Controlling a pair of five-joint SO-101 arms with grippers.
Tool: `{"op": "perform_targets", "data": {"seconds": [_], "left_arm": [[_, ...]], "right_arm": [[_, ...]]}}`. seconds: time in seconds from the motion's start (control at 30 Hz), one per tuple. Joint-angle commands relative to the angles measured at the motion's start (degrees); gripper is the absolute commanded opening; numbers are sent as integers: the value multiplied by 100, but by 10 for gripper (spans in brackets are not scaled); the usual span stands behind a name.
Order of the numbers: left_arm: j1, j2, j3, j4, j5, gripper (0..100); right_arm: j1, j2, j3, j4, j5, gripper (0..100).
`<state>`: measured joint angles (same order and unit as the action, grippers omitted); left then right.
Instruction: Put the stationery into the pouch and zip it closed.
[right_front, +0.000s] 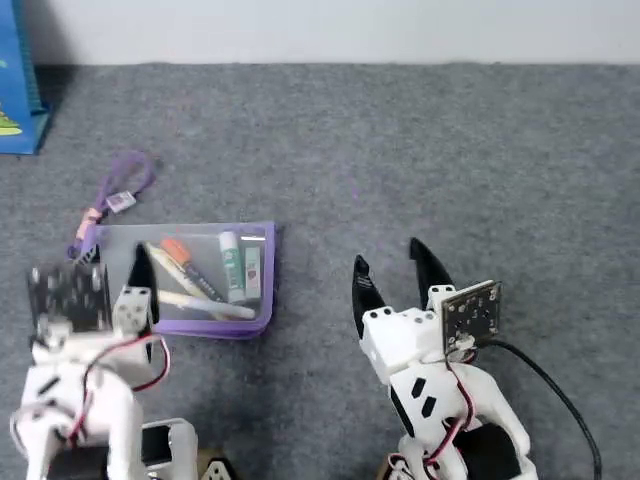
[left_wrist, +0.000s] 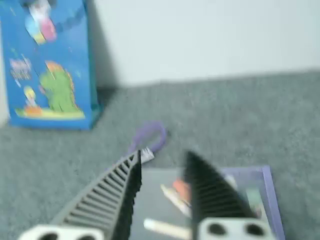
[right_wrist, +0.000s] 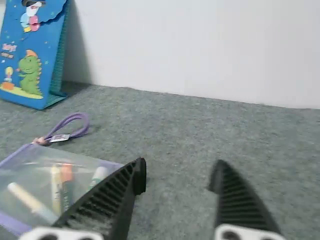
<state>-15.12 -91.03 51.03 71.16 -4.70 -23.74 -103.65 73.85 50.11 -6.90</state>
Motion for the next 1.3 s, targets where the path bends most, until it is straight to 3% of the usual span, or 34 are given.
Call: {"op": "perform_targets", "data": {"seconds": [0.0, 0.1, 0.27, 0.6, 1.03, 1.27], "left_arm": [[193, -809, 391, 18, -440, 14], [343, -1433, 1007, 9, -598, 14], [316, -1143, 1587, -211, -932, 14], [659, -1152, 3020, -712, -914, 18], [809, -1152, 4242, -730, -914, 19], [765, -1152, 4470, -738, -949, 19]], "right_arm": [[242, -40, -290, 92, -9, 6], [400, -40, -290, 435, -9, 36], [752, -40, -290, 1007, -18, 8], [1648, -40, -114, 1798, -18, 9], [1675, -40, 2145, 822, -18, 11], [1675, -31, 2259, 980, -18, 9]]}}
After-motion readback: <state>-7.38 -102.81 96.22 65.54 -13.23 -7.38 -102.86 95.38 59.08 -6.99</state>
